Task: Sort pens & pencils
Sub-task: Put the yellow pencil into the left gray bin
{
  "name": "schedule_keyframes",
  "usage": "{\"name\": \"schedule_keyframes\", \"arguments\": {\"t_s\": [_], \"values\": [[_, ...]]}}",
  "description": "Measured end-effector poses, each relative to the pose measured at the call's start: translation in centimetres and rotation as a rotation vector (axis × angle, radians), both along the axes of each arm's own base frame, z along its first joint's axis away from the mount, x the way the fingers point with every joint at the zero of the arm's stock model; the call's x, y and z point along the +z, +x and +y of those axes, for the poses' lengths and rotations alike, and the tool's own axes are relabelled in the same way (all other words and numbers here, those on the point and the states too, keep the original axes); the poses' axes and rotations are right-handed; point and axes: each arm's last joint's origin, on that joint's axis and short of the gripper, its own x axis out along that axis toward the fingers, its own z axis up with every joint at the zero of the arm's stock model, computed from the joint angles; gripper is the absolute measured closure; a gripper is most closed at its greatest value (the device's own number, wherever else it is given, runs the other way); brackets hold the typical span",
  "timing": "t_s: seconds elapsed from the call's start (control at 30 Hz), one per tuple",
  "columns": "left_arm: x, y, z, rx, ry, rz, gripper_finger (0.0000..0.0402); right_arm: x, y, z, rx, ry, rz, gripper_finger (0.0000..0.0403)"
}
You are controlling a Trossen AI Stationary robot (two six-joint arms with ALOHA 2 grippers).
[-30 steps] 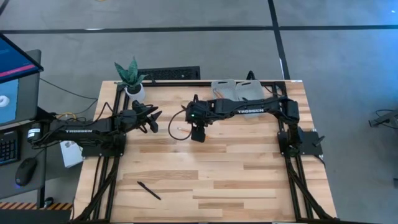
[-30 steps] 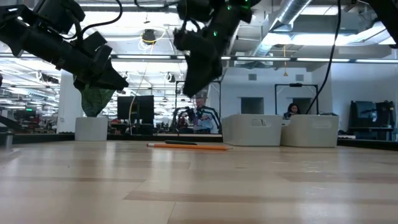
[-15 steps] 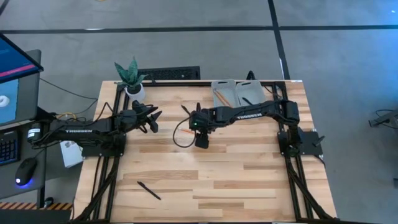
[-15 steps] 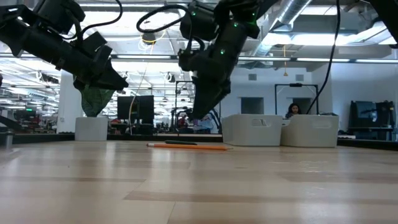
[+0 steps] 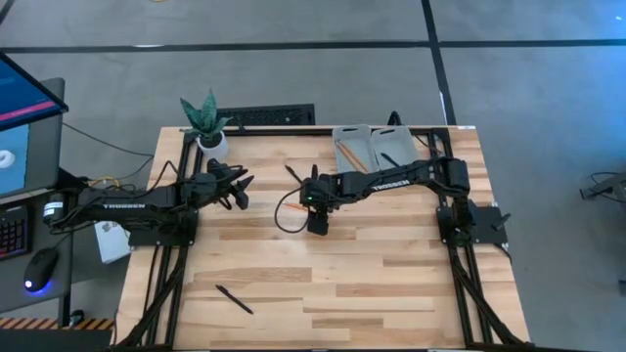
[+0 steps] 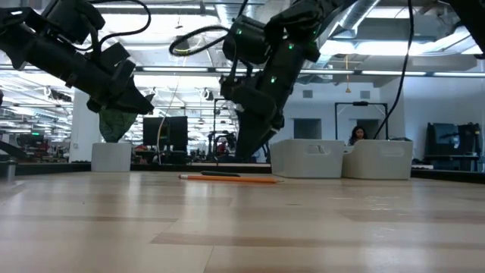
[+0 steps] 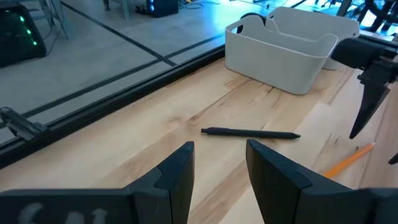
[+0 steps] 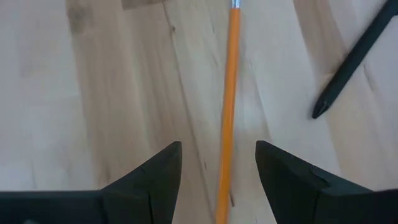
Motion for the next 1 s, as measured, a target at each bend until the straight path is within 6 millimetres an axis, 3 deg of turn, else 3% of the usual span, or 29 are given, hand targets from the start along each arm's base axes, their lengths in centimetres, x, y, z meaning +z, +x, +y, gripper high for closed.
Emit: {"name": "schedule_keyframes", "arguments": {"t_s": [0.13, 0.27, 0.57, 1.0], "values": [[0.0, 0.0, 0.0, 0.001, -0.001, 0.000, 0.0266, -0.6, 0.2, 0.0, -0.001, 0.002, 0.004, 0.0175], [0.0, 0.0, 0.0, 0.001, -0.001, 0.000, 0.0266, -3.0, 0.3, 0.0, -0.001, 0.007, 0.071, 0.0175], [0.0, 0.0, 0.0, 0.005, -0.008, -0.008, 0.0266, -4.2, 0.8, 0.2, -0.017, 0.018, 0.076, 0.0180], [0.0, 0.0, 0.0, 0.005, -0.008, -0.008, 0.0266, -4.4, 0.7, 0.0, -0.007, 0.035, 0.079, 0.0270]]}}
